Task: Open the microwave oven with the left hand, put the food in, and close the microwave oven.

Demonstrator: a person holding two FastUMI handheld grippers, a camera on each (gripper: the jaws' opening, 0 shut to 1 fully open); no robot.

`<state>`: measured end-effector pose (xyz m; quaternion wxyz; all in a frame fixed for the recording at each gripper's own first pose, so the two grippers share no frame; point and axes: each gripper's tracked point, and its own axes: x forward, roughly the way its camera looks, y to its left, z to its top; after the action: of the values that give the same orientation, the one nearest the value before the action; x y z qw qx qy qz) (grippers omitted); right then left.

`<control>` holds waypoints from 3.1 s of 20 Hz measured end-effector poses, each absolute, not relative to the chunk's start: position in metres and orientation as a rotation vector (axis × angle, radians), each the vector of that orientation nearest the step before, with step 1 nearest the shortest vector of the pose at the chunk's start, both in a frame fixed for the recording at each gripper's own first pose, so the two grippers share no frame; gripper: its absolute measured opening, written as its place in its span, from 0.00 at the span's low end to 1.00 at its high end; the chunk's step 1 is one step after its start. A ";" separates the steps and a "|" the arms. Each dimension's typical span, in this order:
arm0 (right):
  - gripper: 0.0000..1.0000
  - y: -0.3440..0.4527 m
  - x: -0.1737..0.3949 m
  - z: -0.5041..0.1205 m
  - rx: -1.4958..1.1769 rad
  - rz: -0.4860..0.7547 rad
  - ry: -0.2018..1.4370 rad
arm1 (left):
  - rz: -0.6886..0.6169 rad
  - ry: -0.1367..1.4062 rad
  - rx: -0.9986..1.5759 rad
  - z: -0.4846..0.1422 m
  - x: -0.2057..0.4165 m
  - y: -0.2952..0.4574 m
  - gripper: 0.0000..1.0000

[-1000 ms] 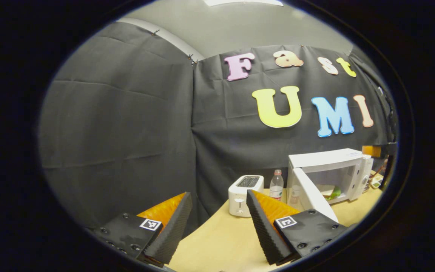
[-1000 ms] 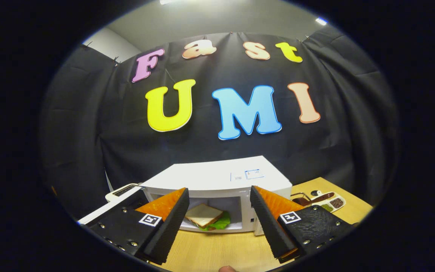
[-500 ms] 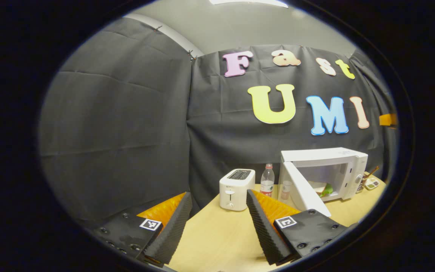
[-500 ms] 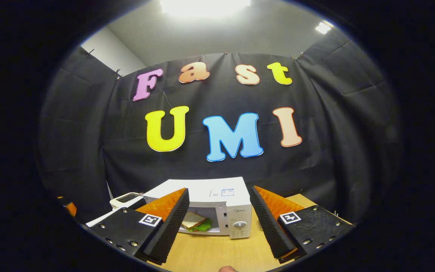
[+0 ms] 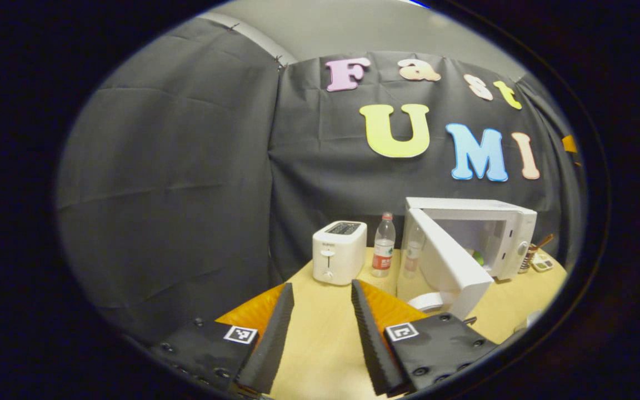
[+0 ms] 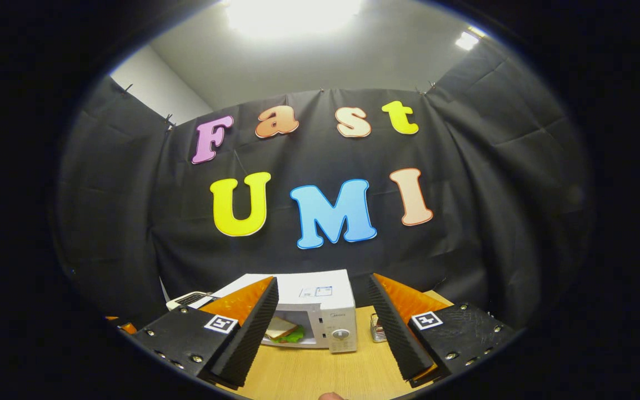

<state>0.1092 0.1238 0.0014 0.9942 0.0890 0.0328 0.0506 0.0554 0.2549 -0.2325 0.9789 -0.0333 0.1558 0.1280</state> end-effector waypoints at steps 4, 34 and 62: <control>0.98 0.125 0.108 0.009 0.182 0.110 0.053 | 0.242 0.351 -0.112 -0.250 0.053 0.251 0.48; 0.98 0.086 0.099 -0.017 0.168 -0.056 0.100 | -0.281 0.362 -0.063 -0.241 0.121 0.076 0.07; 0.98 -0.036 0.010 -0.026 0.108 -0.489 0.144 | -0.558 0.307 -0.076 -0.227 0.258 -0.066 0.07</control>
<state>0.0098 -0.0355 -0.0257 0.9663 0.0533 0.0710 -0.2416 0.2581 -0.0661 -0.2269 0.9490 -0.0372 0.1510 -0.2744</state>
